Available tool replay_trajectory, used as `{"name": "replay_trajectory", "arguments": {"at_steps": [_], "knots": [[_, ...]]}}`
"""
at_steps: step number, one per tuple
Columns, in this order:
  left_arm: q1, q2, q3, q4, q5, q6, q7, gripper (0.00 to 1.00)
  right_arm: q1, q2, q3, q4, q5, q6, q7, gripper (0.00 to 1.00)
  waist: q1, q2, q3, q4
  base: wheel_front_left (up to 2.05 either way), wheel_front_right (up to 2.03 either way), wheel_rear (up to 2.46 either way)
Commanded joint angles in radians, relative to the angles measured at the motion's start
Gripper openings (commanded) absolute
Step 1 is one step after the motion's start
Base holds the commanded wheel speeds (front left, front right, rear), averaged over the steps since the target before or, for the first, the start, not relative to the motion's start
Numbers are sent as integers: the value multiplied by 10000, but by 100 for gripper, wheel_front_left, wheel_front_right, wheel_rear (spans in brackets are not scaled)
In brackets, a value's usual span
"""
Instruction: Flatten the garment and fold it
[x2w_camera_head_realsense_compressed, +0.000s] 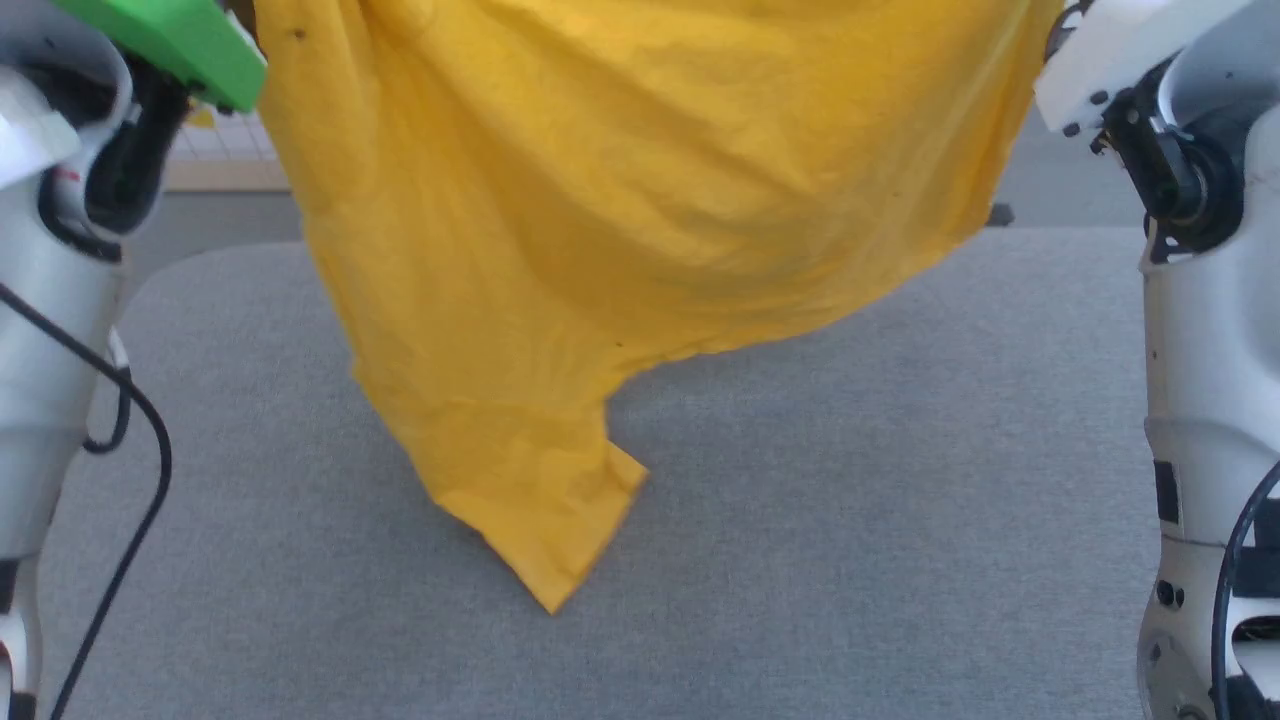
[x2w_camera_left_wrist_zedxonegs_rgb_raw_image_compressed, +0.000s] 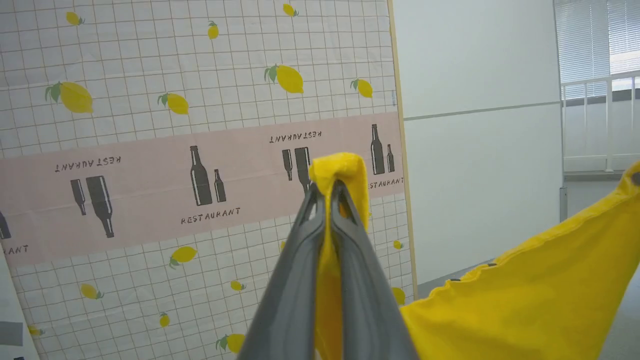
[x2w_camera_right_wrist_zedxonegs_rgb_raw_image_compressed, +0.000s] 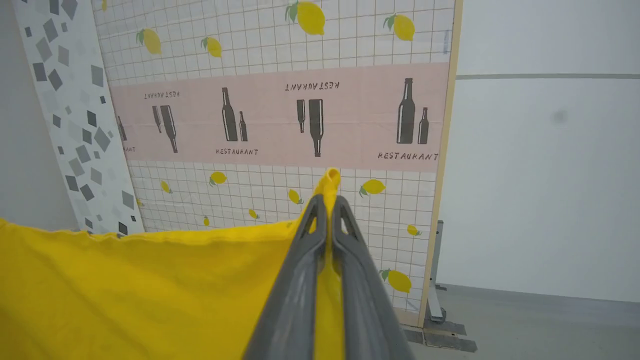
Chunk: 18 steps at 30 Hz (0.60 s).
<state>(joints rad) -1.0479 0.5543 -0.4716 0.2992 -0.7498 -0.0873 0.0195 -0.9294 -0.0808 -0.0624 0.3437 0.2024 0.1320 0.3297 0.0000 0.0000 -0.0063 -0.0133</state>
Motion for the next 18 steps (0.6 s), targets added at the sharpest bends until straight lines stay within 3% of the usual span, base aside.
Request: {"name": "replay_trajectory", "arguments": {"at_steps": [1,12,18], "knots": [[-348,-93,21,139,-121,-41,81,0,-256,-5,58,129,71,-13,31,0,0,0,-473,-325,0,0,0],[-2071,66,355,438,-665,13,1332,0,-1297,-263,675,351,658,-13,1051,0,0,0,-216,-523,0,0,0],[-2732,293,167,96,-607,-46,2025,0,-1993,-158,398,444,570,-13,1658,0,0,0,1318,-686,0,0,0]]}}
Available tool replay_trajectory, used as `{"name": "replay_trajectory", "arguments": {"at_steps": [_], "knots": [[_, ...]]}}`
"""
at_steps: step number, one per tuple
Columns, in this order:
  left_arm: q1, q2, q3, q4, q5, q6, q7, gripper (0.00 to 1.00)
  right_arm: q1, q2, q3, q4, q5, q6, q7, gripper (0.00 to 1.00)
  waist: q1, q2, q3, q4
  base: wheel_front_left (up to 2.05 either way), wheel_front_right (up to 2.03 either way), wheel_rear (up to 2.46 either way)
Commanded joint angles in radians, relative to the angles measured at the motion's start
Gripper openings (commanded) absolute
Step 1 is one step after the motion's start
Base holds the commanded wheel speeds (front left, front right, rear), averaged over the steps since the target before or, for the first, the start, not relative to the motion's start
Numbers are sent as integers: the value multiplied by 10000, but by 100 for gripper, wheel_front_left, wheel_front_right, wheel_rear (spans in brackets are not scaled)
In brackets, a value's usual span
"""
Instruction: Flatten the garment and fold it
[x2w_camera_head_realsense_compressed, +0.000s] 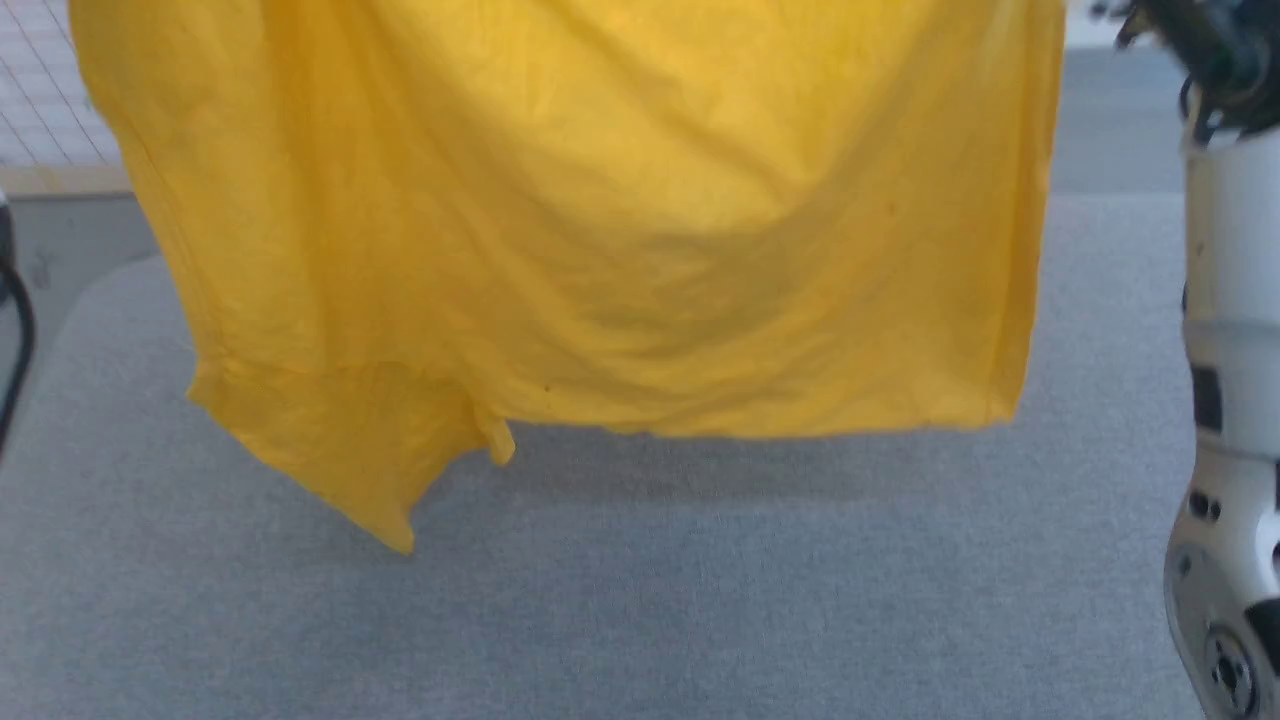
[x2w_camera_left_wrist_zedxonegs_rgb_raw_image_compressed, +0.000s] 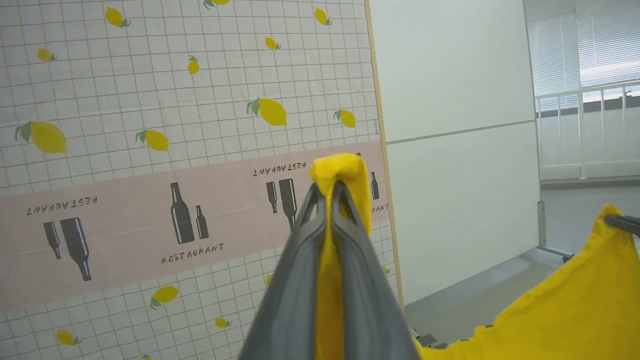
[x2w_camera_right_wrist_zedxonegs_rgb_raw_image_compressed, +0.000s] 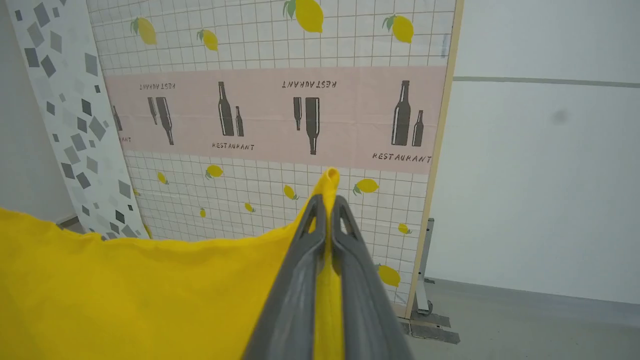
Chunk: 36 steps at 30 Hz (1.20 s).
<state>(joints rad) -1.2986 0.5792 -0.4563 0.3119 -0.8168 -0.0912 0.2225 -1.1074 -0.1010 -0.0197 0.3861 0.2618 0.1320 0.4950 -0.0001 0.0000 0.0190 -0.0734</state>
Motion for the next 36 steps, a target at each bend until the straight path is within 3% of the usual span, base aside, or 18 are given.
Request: {"name": "replay_trajectory", "arguments": {"at_steps": [1,5,11,17,21,30,33,36], "knots": [[-454,76,35,-53,139,28,13,0,-483,126,-193,101,-111,-13,47,0,1,0,1490,-165,0,0,0],[-1742,27,159,-3,582,173,-223,0,-1925,360,-442,536,-669,-13,-184,0,1,0,3102,-496,0,0,0],[-4010,-74,71,379,1355,-97,-972,0,-4128,499,-644,1872,-760,-13,-1587,0,1,0,4821,-1137,0,0,0],[-5206,-160,-329,742,1659,-308,-1526,0,-5253,504,-571,2947,-569,-13,-2734,0,1,0,6024,-1319,0,0,0],[-5490,36,-653,624,1309,-382,-1986,0,-5670,505,-669,3449,-890,-13,-3295,0,1,0,6890,-1290,0,0,0],[-4542,1643,-2746,-879,-438,-392,-3132,0,-5270,506,-97,3990,-981,-13,-4259,0,1,0,7637,-845,0,0,0],[-3904,2336,-3614,-1802,-1188,-393,-3456,0,-4741,500,473,3676,-581,-13,-4375,0,1,0,7423,-630,0,0,0],[-3050,3072,-4543,-2835,-1677,-393,-3963,0,-3663,92,1015,2760,152,-13,-4268,0,1,0,6987,-300,0,0,0]]}}
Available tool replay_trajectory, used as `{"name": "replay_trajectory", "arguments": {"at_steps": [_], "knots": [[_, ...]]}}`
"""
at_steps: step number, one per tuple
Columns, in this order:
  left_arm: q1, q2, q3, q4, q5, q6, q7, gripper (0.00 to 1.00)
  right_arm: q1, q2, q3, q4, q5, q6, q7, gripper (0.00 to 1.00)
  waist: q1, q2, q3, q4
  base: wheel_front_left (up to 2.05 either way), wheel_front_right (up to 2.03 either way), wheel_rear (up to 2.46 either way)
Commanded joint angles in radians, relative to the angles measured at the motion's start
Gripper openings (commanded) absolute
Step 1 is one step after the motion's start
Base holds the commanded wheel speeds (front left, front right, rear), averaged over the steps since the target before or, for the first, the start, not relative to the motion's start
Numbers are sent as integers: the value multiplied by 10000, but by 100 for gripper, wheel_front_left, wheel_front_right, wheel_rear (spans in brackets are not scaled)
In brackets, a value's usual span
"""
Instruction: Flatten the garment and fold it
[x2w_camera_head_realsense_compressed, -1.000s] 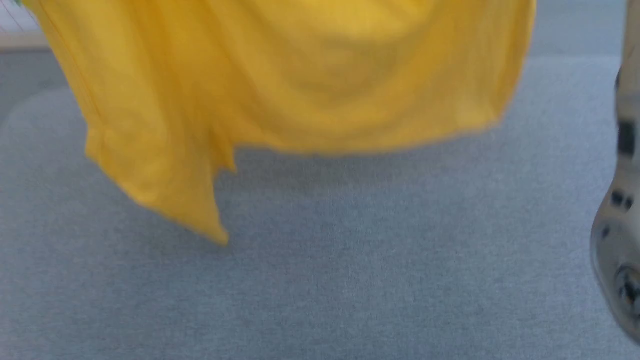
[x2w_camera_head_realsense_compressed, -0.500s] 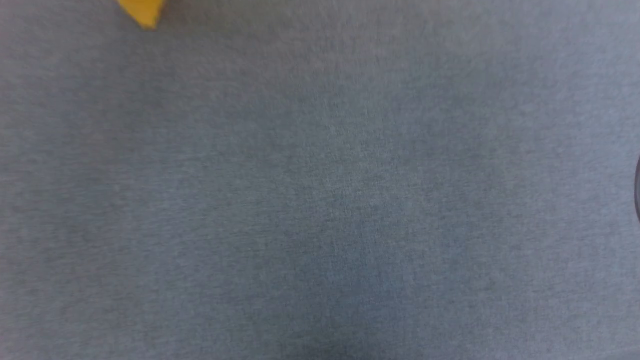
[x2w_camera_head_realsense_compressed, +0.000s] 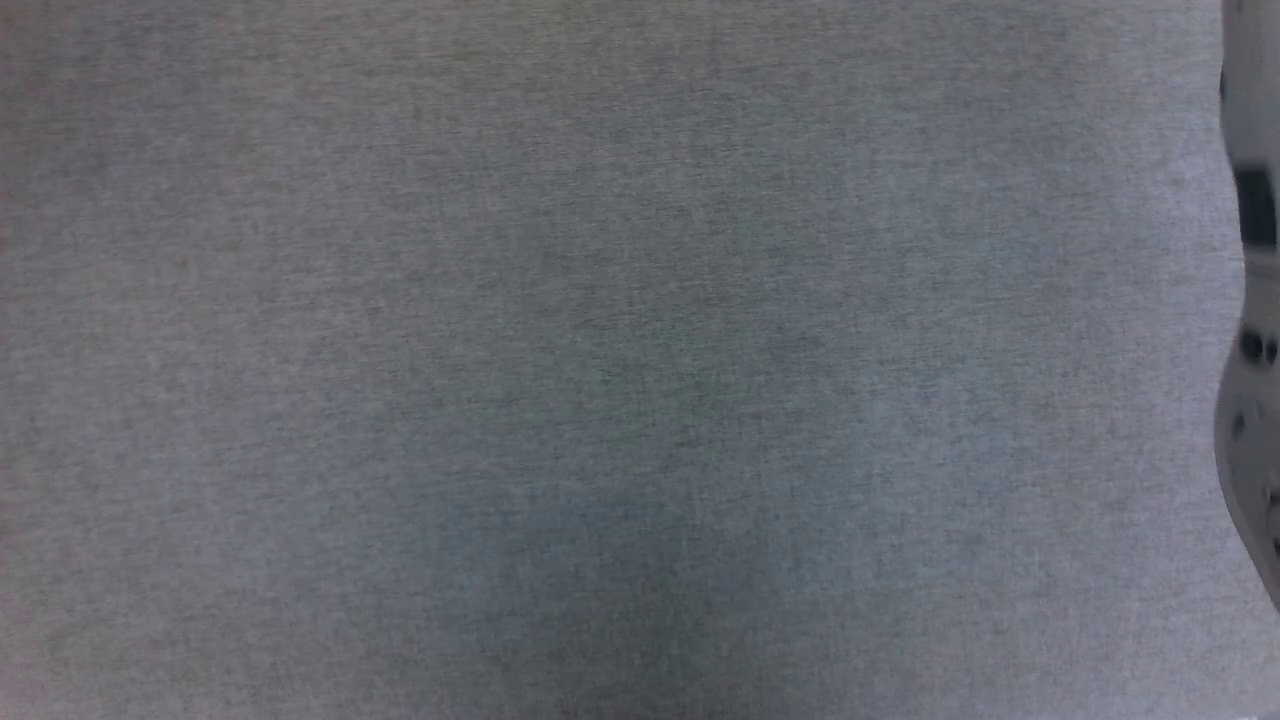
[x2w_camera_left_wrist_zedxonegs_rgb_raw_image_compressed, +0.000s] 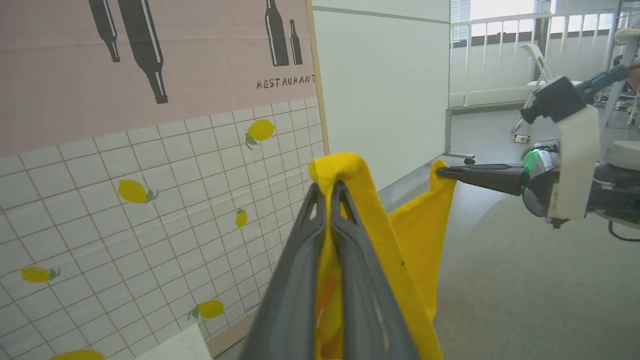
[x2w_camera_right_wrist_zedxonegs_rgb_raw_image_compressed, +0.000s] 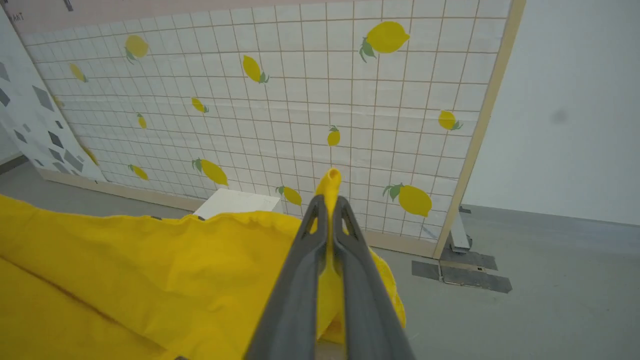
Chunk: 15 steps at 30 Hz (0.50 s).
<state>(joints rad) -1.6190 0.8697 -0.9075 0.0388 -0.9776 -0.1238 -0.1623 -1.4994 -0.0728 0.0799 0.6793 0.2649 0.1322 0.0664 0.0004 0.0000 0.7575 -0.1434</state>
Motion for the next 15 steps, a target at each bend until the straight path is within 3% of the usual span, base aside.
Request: {"name": "replay_trajectory", "arguments": {"at_steps": [1,3,7,10,15], "knots": [[431,316,-278,-363,-133,-68,-289,0,687,-433,126,-546,312,-15,82,0,-4,0,-564,532,0,0,0],[1374,945,-1119,-1218,49,-68,-644,0,2480,-1190,315,-2186,1087,-15,512,0,-4,0,-1116,753,0,0,0],[2860,1386,-1508,-2073,195,108,-915,0,5167,-1803,-341,-4546,1742,-15,1173,0,-4,0,-1779,933,0,0,0],[4009,1518,-1617,-2611,363,572,-976,0,7062,-1788,-1050,-6148,1872,-15,1665,0,-4,0,-2191,1034,0,0,0],[6399,1047,-883,-3497,189,1943,-990,0,9888,-1162,-1959,-8233,1807,-15,2258,0,-4,0,-2867,1233,0,0,0]]}}
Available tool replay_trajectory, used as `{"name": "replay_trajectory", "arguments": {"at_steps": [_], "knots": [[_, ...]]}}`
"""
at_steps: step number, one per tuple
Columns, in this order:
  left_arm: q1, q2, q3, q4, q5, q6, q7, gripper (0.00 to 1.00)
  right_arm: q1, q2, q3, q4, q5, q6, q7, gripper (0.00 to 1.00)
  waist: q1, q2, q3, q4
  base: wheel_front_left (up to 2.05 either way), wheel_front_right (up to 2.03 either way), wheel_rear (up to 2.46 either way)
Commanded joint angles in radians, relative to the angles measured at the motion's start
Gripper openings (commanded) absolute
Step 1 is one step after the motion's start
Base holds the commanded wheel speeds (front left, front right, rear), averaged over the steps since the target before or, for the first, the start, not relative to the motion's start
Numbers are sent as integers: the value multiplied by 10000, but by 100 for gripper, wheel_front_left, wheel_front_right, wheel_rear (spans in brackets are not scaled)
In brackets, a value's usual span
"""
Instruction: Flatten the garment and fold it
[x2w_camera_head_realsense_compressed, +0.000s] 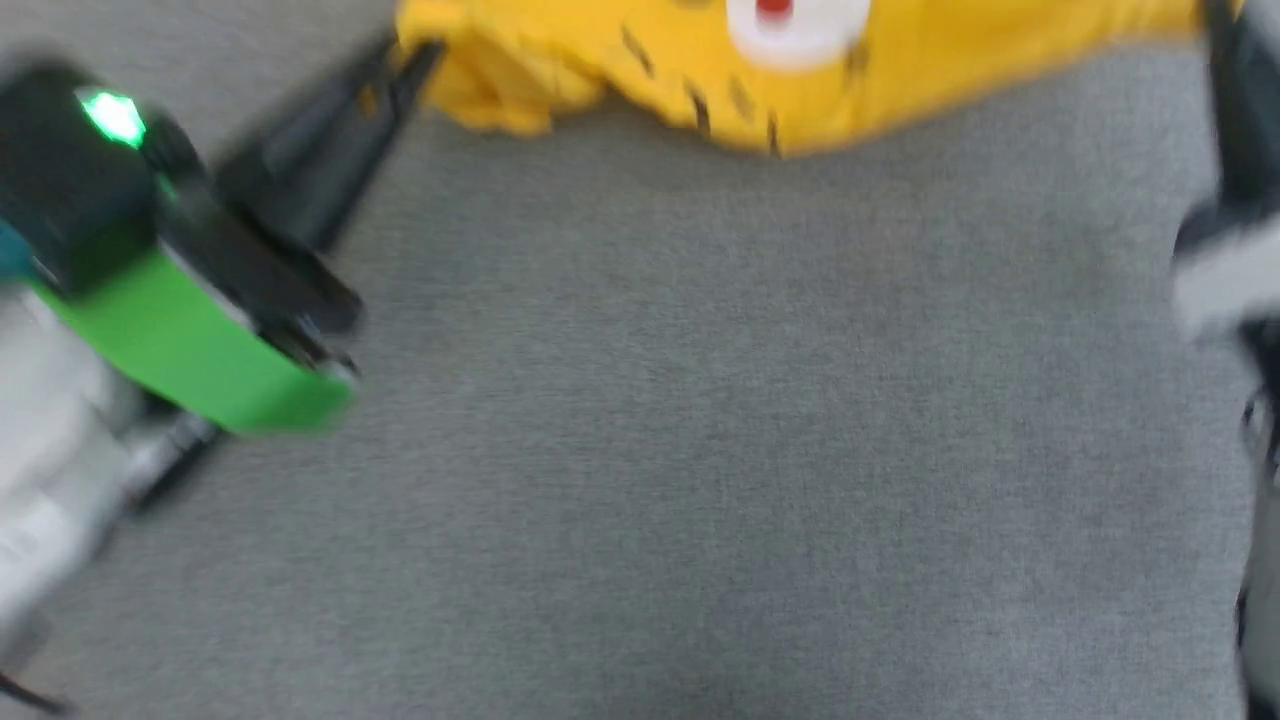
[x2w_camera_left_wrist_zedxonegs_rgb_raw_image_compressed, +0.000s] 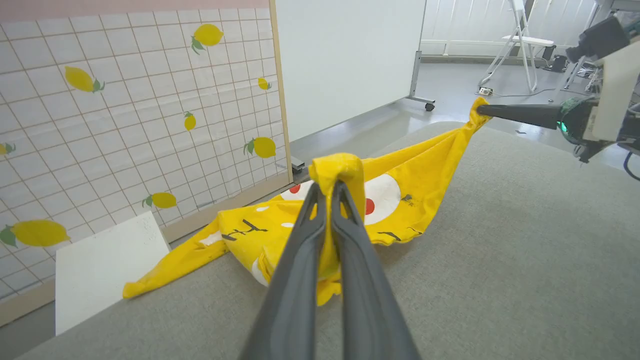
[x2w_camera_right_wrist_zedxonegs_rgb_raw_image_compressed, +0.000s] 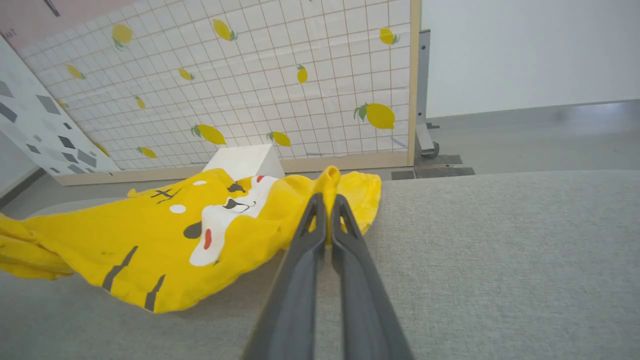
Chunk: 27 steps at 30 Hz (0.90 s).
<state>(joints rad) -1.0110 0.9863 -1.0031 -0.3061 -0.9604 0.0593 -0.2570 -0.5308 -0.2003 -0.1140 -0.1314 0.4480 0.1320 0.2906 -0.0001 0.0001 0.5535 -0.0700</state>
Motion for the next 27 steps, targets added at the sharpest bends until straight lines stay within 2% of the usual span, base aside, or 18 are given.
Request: {"name": "replay_trajectory", "arguments": {"at_steps": [1,4,10,14,17,24,27], "knots": [[786,-226,204,-158,50,309,-43,0,618,269,-136,-363,-37,-13,49,0,1,-1,-942,526,0,0,0],[2445,-738,654,-385,208,855,-45,0,1986,761,-374,-850,-78,-13,84,0,1,-1,-1343,607,0,0,0],[5147,-1247,400,242,539,1280,-46,0,4336,1334,-776,-918,-164,-13,-80,0,1,-1,-2154,661,0,0,0],[6539,-1538,219,832,7,1633,-46,0,5723,1427,-838,-578,-375,-13,-81,0,1,-1,-2755,618,0,0,0],[7402,-1594,-27,1215,-564,1713,7,0,6581,1457,-925,-265,-339,-13,48,0,1,-1,-3161,560,0,0,0],[8732,-1626,-676,2097,-1963,1574,1006,0,8185,1349,-822,527,-671,-13,988,0,1,-1,-3839,537,0,0,0],[9104,-1652,-897,2182,-2511,1681,1596,0,8776,928,-636,897,-991,-13,1499,0,1,-1,-4028,589,0,0,0]]}}
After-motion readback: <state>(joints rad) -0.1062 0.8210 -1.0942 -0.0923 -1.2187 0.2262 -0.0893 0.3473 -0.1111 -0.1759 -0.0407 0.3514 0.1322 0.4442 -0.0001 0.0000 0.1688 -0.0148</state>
